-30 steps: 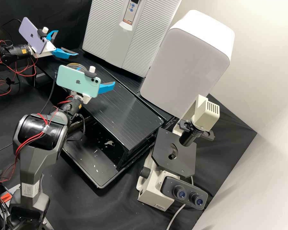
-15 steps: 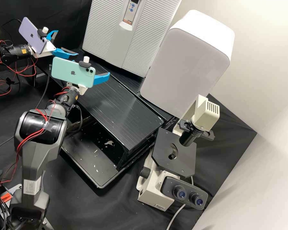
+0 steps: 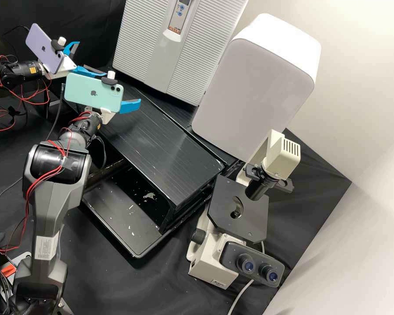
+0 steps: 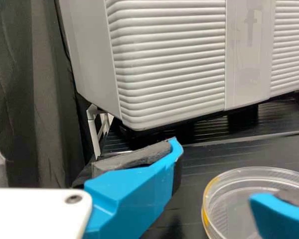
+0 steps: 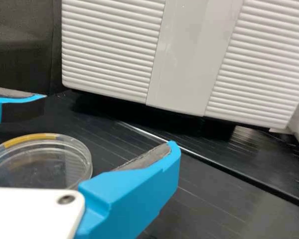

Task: Slide the petri dish to the right

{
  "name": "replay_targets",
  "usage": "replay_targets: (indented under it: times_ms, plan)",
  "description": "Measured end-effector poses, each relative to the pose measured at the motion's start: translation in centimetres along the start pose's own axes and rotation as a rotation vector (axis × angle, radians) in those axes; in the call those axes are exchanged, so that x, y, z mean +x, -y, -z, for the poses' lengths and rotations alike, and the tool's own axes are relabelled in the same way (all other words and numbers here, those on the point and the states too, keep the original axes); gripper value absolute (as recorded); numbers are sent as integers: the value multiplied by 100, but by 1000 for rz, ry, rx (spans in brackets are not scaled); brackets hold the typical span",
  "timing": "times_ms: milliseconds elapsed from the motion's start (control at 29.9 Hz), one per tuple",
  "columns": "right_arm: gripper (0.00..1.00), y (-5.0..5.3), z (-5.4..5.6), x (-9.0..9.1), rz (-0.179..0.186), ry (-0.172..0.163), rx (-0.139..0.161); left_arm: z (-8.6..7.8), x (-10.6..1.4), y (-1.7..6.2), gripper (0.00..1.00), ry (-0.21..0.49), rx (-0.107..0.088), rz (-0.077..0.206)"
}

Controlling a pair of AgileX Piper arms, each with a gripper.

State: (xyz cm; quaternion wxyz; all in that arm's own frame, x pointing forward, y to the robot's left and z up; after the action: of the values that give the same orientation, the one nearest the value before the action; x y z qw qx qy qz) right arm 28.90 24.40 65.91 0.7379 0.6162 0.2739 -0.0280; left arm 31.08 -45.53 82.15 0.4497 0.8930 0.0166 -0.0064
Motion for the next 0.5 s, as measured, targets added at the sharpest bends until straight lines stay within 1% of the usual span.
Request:
replay_targets:
  times_ms: [100, 200, 301, 401, 501]
  plan:
    - [100, 7, 47, 58, -3, 8, -8, 0, 0, 0, 100, 0, 0, 0]
    - [100, 43, 82, 127, -2, 15, -27, 0, 0, 0, 100, 0, 0, 0]
    - [100, 80, 110, 180, 19, 22, -36, 0, 0, 0, 100, 0, 0, 0]
    - [100, 110, 135, 234, 37, 24, -29, 0, 0, 0, 100, 0, 0, 0]
    - [100, 145, 145, 309, 44, 24, -26, 0, 0, 0, 100, 0, 0, 0]
